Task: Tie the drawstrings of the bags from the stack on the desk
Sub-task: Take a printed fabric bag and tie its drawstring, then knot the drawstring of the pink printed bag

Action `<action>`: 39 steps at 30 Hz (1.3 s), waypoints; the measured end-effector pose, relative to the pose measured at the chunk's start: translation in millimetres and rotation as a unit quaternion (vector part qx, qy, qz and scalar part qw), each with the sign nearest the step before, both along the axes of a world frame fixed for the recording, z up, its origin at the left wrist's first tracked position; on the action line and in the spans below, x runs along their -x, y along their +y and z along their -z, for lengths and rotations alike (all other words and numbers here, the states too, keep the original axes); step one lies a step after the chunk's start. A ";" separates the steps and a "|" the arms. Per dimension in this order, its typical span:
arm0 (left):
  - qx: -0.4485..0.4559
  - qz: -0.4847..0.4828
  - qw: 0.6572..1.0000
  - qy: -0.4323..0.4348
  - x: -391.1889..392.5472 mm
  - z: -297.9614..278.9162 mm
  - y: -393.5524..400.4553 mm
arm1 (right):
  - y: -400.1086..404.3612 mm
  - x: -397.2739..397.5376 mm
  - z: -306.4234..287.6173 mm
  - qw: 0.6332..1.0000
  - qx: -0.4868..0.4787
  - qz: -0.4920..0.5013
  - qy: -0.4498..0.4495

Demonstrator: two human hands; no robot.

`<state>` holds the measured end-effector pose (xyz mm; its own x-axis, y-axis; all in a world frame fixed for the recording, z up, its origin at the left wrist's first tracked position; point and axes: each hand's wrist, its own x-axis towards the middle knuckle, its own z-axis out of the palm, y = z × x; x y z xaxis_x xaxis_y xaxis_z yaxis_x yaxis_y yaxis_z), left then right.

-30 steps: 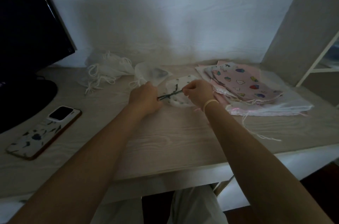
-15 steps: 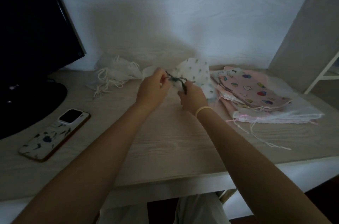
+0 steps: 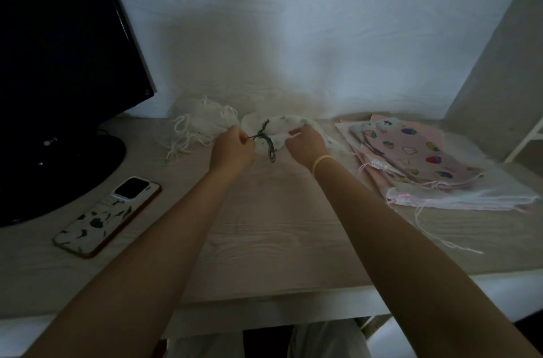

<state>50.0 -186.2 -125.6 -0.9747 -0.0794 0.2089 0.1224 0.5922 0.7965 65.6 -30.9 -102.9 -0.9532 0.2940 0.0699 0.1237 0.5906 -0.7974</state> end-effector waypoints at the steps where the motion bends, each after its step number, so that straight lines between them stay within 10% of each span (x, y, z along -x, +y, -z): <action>1: 0.001 -0.004 1.000 0.000 -0.6 -1.5 0.8 | 4.7 -1.5 -3.2 0.993 0.111 0.010 -0.023; 4: -0.002 -0.009 1.000 0.002 1.0 -5.2 2.6 | 20.9 -6.3 -14.4 0.913 0.390 -0.046 -0.114; 9: 0.001 0.011 1.000 -0.013 6.9 -12.5 2.1 | 22.5 15.3 -25.5 0.896 0.442 -0.027 -0.005; 20: 0.060 0.053 0.996 -0.028 36.7 -9.4 -25.9 | -53.9 64.8 -32.5 0.963 0.165 -0.191 -0.095; 27: -0.011 -0.052 0.994 0.100 25.6 -30.1 -1.2 | -8.1 61.3 -31.2 0.995 -0.032 -0.044 0.089; 33: 0.037 0.054 0.987 0.146 -0.3 -39.4 84.9 | 110.5 16.3 -18.5 0.946 -0.304 0.098 -0.047; 39: 0.176 0.216 0.960 -0.013 -15.9 -23.2 153.1 | 176.4 -37.5 -2.9 0.871 -0.432 0.136 -0.189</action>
